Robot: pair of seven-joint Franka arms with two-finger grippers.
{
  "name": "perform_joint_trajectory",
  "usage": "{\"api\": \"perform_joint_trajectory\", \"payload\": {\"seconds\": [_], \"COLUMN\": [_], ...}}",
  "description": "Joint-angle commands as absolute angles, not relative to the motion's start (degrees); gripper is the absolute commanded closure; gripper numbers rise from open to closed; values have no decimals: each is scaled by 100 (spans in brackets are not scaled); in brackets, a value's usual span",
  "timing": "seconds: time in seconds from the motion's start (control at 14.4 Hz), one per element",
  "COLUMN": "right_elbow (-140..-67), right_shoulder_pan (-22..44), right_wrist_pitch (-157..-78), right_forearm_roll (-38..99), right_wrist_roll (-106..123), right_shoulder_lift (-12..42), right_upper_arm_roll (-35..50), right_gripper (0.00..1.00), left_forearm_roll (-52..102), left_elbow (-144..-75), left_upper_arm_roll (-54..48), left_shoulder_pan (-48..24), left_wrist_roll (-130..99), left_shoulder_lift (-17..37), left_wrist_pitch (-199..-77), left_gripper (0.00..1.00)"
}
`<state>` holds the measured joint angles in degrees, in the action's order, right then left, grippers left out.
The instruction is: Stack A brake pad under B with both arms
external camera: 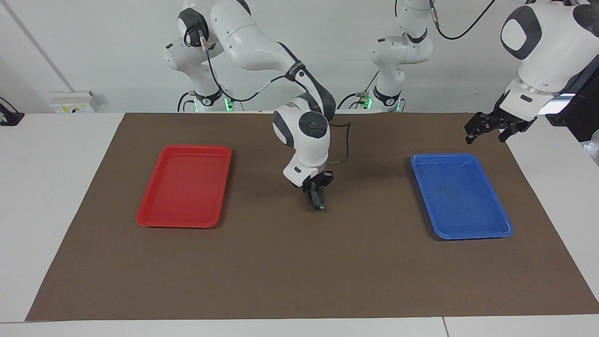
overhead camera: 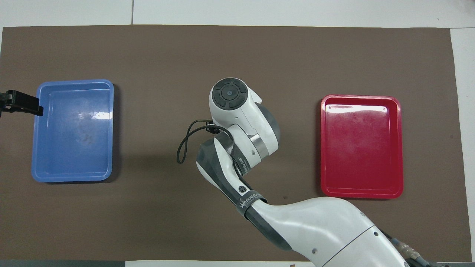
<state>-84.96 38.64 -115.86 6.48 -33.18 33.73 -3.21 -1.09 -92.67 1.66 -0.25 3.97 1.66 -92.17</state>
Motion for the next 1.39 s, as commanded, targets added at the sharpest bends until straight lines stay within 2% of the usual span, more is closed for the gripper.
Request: {"api": "perform_joint_trajectory", "payload": {"seconds": [0.0,0.28,0.35,0.42,0.49,0.55,0.62,0.76,0.9,1.11,1.32], "right_elbow": [-8858,-8965,-8974,-8974,-8974,-8948,-8843,-8632,-8657,-8842,-8833], "right_shoulder_pan": [3884,3911,3920,3920,3920,3929,3929,3859,3614,2693,1568], "right_wrist_pitch": [-11890,-12050,-12050,-12050,-12050,-12024,-11936,-11674,-11505,-10770,-9724], "right_forearm_roll": [782,791,791,791,791,782,704,651,274,202,193], "right_wrist_roll": [-3278,-3287,-3287,-3287,-3287,-3296,-3296,-3296,-3226,-3173,-2000], "right_shoulder_lift": [3191,3173,3173,3173,3173,3173,3173,3121,2675,1760,1136], "right_upper_arm_roll": [-299,-290,-290,-290,-299,-299,-299,-377,-500,-519,-527], "right_gripper": [93,91,85,75,54,4,0,0,0,0,0], "left_forearm_roll": [-167,-167,-167,-167,-167,-167,-167,-167,-167,-167,-167], "left_elbow": [-9396,-9396,-9396,-9396,-9396,-9396,-9396,-9396,-9396,-9396,-9396], "left_upper_arm_roll": [141,141,141,141,141,141,141,141,141,141,141], "left_shoulder_pan": [9,9,17,18,9,17,9,9,18,17,9], "left_wrist_roll": [422,431,422,422,422,422,422,422,422,422,422], "left_shoulder_lift": [26,26,26,26,26,26,26,26,26,26,26], "left_wrist_pitch": [-9158,-9158,-9158,-9158,-9158,-9158,-9158,-9158,-9158,-9158,-9158], "left_gripper": [0,0,0,0,0,0,0,0,0,0,0]}}
